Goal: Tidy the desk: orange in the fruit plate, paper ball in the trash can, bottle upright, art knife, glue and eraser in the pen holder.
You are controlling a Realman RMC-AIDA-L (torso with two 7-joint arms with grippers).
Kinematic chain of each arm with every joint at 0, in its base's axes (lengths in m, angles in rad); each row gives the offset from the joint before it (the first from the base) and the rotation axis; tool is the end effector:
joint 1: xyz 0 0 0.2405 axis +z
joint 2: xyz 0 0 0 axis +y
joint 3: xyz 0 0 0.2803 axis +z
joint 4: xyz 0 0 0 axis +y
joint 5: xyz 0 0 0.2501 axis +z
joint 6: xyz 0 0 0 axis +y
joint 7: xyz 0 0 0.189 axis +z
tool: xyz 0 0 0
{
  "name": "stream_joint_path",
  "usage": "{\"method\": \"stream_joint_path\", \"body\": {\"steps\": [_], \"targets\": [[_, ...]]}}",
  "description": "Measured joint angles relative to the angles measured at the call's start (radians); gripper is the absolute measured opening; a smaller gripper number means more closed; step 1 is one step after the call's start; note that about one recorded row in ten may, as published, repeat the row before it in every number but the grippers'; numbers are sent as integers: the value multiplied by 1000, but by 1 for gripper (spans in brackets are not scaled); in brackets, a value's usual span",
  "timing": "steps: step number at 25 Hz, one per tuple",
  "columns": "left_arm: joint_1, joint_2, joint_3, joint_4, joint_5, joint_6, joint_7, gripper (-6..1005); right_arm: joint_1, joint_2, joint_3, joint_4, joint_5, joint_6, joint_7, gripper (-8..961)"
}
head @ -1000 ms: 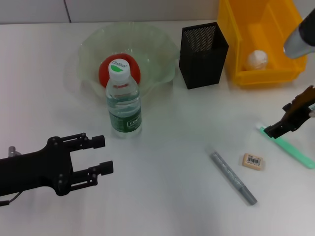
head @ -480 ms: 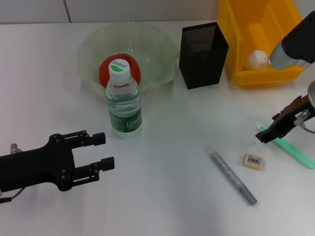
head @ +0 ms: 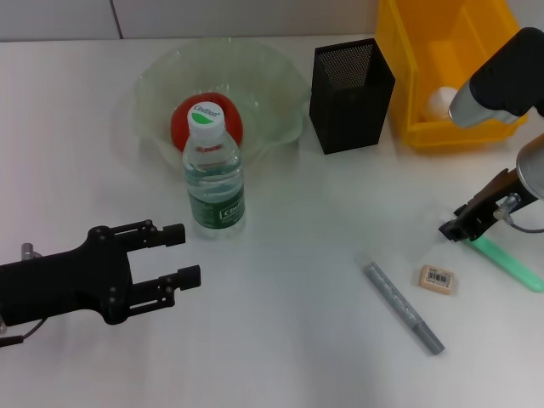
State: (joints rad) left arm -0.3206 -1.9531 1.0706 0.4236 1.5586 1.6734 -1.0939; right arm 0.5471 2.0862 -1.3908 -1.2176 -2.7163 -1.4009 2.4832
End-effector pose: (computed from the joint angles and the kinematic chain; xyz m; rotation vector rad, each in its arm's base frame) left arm -0.3340 0.2955 -0.0521 -2.7455 -0.5810 -0.9292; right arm 0.2702 0.4180 -0.0579 -2.4894 0.9071 -0.6096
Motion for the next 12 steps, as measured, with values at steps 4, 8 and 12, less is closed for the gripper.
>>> {"method": "stream_joint_path", "body": {"steps": [4,8,12], "targets": [[-4,-1,3,1,0,0,-9,648,4,0,-1,15,0,9,0,330],[-5,-1,0,1,0,-1,-9,647,5,0,-1,20,6,12,0,272],[-2,-1,-2,1,0,-8,-9,647,4,-2,2,20,36,10,-2,231]]}}
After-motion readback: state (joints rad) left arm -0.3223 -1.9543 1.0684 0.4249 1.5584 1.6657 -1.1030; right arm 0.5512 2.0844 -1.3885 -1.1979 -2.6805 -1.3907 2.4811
